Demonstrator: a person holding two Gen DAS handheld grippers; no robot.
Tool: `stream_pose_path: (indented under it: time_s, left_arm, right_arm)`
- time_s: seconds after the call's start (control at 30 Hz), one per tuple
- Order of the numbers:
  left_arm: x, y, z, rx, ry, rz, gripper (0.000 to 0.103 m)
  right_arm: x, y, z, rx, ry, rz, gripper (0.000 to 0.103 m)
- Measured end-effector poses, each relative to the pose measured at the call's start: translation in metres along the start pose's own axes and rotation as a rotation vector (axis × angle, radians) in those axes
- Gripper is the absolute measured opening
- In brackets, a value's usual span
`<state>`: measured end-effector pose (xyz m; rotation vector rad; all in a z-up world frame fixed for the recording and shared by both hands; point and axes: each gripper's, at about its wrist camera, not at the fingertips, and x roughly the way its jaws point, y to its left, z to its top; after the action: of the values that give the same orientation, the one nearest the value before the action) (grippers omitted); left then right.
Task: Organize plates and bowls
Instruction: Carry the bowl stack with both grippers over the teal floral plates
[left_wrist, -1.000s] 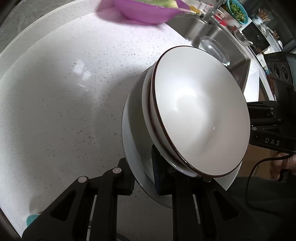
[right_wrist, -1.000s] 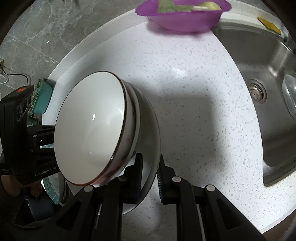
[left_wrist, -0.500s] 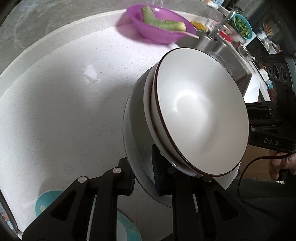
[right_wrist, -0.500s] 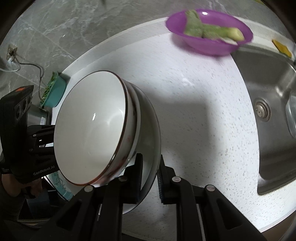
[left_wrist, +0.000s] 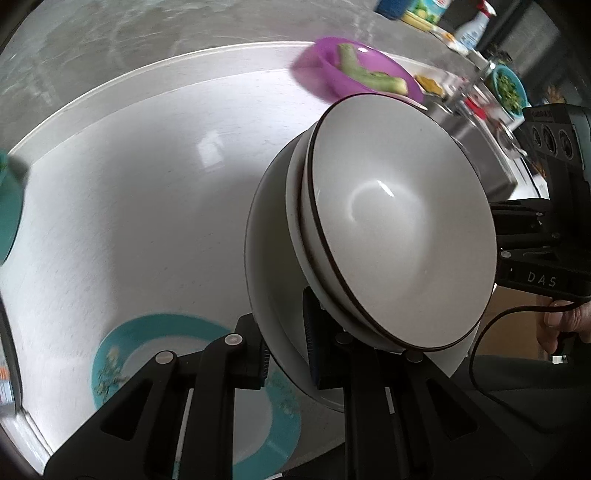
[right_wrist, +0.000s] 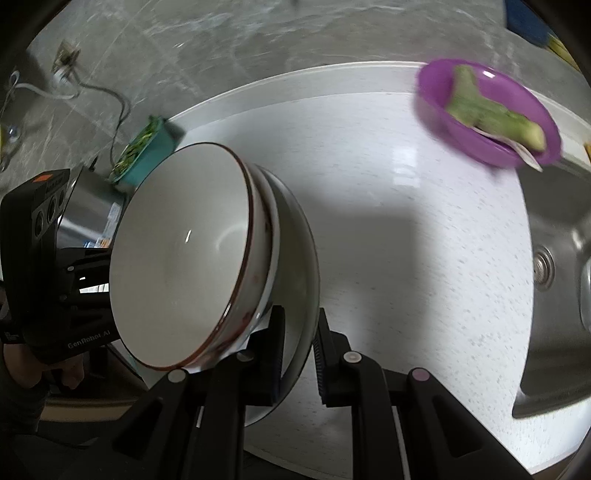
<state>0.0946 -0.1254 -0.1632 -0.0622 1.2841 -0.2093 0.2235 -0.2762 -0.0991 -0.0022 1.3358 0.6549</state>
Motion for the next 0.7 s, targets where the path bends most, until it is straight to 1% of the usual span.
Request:
stream_pose_path:
  time_s: [0.2,0.43,0.57,0.7]
  left_arm:
    - [-0.024,0.032,-0.029,-0.083,-0.02,0.03,0.014]
    - [-0.05,0.073,-0.078,-0.198,-0.036,0.066,0.014]
    - [-0.06,0.093,-0.105,-0.253,-0.041,0.079,0.013]
    - [-0.065,0.111,-0.128,-0.302,-0.041,0.093,0.013]
  right_arm:
    - [0.013,0.032,0.01,-0.086,0.033,0.034,0.017]
    - [0.033,0.073,0.019,-0.187,0.081,0.073,0.017]
    - [0.047,0.099,0.024,-0.243,0.112,0.094,0.017]
    - [0.057,0.115,0.026,-0.281,0.136,0.11,0.017]
